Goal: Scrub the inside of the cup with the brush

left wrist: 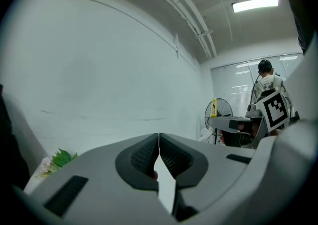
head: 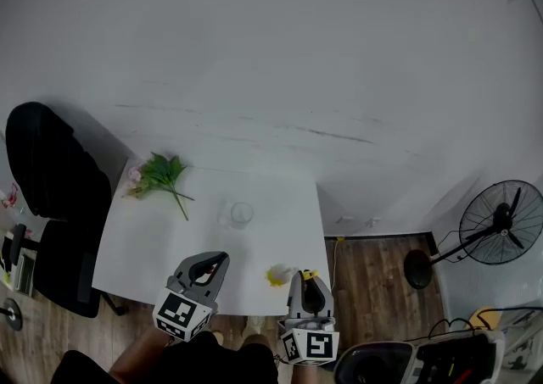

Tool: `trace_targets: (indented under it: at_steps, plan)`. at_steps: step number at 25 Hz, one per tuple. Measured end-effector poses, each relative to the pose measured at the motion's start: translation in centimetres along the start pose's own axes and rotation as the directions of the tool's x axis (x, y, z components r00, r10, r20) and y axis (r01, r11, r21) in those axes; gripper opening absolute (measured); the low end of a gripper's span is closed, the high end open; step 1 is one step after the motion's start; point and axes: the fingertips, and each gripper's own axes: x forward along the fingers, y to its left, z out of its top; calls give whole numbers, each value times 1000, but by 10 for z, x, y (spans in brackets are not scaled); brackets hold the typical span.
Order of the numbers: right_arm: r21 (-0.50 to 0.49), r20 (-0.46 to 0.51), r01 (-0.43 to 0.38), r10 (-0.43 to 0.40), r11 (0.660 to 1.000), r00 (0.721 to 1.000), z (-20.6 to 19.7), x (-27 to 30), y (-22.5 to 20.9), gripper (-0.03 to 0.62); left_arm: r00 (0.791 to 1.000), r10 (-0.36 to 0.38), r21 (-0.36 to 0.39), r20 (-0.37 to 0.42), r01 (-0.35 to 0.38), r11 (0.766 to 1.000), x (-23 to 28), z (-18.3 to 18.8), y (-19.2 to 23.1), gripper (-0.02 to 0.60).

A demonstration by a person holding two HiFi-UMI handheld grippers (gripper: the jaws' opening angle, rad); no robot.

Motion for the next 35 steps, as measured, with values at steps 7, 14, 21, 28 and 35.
trace_targets:
  at_steps: [7, 14, 21, 28, 35]
  plan:
    - [6, 2, -124, 124, 992, 992, -2, 66, -20, 66, 992, 130, -17, -4, -130, 991, 36, 0, 32, 25]
    - [37, -9, -264, 265, 964, 964, -9, 143, -34, 66, 963, 266, -44, -42, -268, 963, 72, -5, 68, 25]
    - [57, -23, -383, 385, 922, 923, -11, 201, -27, 66, 921, 378, -85, -95, -385, 919, 89, -21, 100, 25]
    - [87, -46, -468, 473, 879, 880, -24, 240, -14, 66, 892, 435, -111, -125, -449, 887, 102, -30, 118, 25]
    - [96, -63, -552, 559, 828, 827, -39, 268, 9, 66, 856, 495, -127, -150, -513, 849, 106, -41, 136, 25]
